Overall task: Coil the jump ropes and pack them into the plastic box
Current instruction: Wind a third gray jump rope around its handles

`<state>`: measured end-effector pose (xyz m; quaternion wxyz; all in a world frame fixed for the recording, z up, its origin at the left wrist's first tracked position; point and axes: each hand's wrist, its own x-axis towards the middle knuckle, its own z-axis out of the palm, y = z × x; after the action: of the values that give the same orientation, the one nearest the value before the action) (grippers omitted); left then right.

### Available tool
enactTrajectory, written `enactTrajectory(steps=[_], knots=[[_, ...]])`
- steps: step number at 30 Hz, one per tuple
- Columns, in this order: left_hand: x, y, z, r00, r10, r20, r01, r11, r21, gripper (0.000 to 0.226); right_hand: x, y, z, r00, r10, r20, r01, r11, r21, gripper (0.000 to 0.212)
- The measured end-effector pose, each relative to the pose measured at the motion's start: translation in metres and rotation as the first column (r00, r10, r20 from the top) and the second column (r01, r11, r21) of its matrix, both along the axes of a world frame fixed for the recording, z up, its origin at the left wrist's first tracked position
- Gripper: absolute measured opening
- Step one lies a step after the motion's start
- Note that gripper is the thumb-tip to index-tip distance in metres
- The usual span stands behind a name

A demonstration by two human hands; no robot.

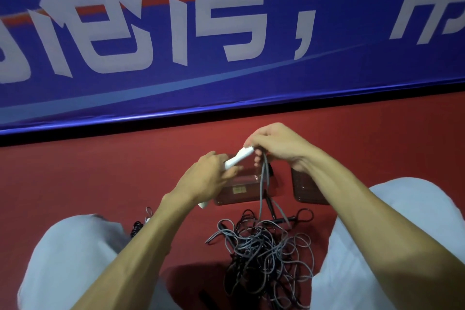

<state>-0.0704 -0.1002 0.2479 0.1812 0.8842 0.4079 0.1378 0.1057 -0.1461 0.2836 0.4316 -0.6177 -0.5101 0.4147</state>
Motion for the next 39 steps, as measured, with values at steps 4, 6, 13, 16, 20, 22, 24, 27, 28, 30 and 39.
enactTrajectory(steps=[4,6,13,16,20,22,24,27,28,30,39], knots=[[0.004,-0.001,0.005,0.994,0.015,0.104,-0.003,0.993,-0.119,0.026,0.002,0.002,0.001,0.985,-0.106,-0.134,0.122,0.986,0.115,0.022],[0.001,0.002,0.006,0.987,0.016,0.162,0.02,0.976,-0.216,0.009,0.004,0.004,0.002,0.964,-0.166,-0.206,0.2,0.967,0.16,0.023],[-0.004,0.004,0.011,0.929,0.121,0.35,-0.018,0.958,-0.285,0.012,0.007,0.002,0.008,0.867,-0.147,-0.476,0.293,0.923,0.25,0.008],[-0.007,0.004,0.016,0.95,0.1,0.296,-0.02,0.965,-0.263,0.013,0.006,0.0,0.007,0.89,-0.129,-0.438,0.268,0.924,0.273,0.01],[-0.003,-0.002,0.019,0.967,0.114,0.228,-0.086,0.987,-0.133,0.032,0.004,0.001,0.007,0.892,-0.129,-0.433,0.285,0.905,0.316,0.004],[-0.003,-0.003,0.021,0.941,0.167,0.294,-0.134,0.983,-0.128,0.035,0.003,0.002,0.007,0.886,-0.119,-0.449,0.288,0.899,0.33,0.004],[-0.005,-0.003,0.024,0.916,0.203,0.346,-0.167,0.977,-0.132,0.033,0.0,0.002,0.007,0.889,-0.087,-0.449,0.258,0.905,0.337,0.007],[-0.003,-0.005,0.026,0.888,0.233,0.396,-0.186,0.97,-0.155,0.037,-0.004,0.0,0.007,0.917,-0.003,-0.398,0.143,0.936,0.322,0.021],[-0.002,-0.005,0.025,0.846,0.271,0.458,-0.187,0.957,-0.221,0.039,-0.005,-0.001,0.005,0.943,0.03,-0.33,0.077,0.949,0.306,0.026],[0.0,-0.003,0.028,0.643,0.404,0.651,-0.097,0.885,-0.455,0.039,-0.007,-0.003,-0.001,0.993,0.108,0.044,-0.115,0.963,0.244,0.029],[-0.01,0.01,0.03,0.118,0.68,0.723,0.238,0.688,-0.686,0.026,-0.031,-0.003,-0.025,0.793,0.47,0.387,-0.448,0.881,-0.153,0.011]])
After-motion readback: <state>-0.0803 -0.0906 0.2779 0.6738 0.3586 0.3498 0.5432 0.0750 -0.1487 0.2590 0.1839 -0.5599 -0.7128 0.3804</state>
